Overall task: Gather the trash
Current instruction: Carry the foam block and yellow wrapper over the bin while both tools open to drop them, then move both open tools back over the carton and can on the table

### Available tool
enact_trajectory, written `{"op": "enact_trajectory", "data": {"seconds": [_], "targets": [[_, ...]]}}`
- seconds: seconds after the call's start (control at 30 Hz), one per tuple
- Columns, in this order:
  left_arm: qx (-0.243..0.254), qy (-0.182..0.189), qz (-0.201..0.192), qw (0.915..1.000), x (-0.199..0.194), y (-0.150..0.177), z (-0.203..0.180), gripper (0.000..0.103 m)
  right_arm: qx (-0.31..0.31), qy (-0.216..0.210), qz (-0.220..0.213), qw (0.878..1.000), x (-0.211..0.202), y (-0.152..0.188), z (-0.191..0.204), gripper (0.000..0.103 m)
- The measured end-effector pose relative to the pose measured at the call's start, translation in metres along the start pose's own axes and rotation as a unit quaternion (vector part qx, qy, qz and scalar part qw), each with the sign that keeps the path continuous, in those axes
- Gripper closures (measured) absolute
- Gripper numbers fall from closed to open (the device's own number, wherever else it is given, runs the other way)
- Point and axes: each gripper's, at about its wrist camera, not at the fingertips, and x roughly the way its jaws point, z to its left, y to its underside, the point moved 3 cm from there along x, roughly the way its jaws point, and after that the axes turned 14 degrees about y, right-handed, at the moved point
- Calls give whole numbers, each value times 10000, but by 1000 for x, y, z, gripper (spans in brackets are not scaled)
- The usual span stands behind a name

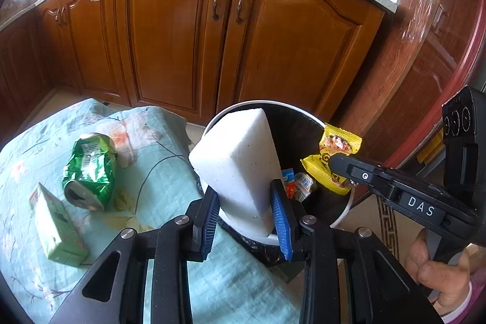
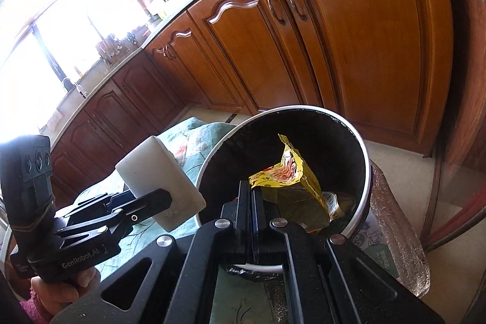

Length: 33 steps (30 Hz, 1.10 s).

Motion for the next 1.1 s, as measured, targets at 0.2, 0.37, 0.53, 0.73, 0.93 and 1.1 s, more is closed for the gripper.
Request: {"op": "enact_trajectory", "data": {"seconds": [0.2, 0.37, 0.53, 0.73, 0.93, 1.1], "targets": [[-39, -30, 167, 9998, 23, -7, 3, 69, 1, 76, 153, 9999, 16, -7, -5, 102], [-126, -97, 319, 9994, 37, -9, 6, 63, 107, 97, 283, 9995, 26, -11, -15, 97], [-204, -104, 292, 9993, 36, -9, 6, 45, 259, 47, 320, 9991, 26, -11, -21, 77], [-208, -163, 135, 9996, 20, 0, 5, 42, 373, -48, 249, 9990, 17, -6, -24, 62], [-476, -197, -164, 9985, -11, 23, 11, 38, 374, -117, 13, 9992, -1, 2, -17, 45], [-708, -320, -371, 9963, -40, 52, 20, 35, 365, -215, -244, 9988, -18, 19, -1, 18]]}}
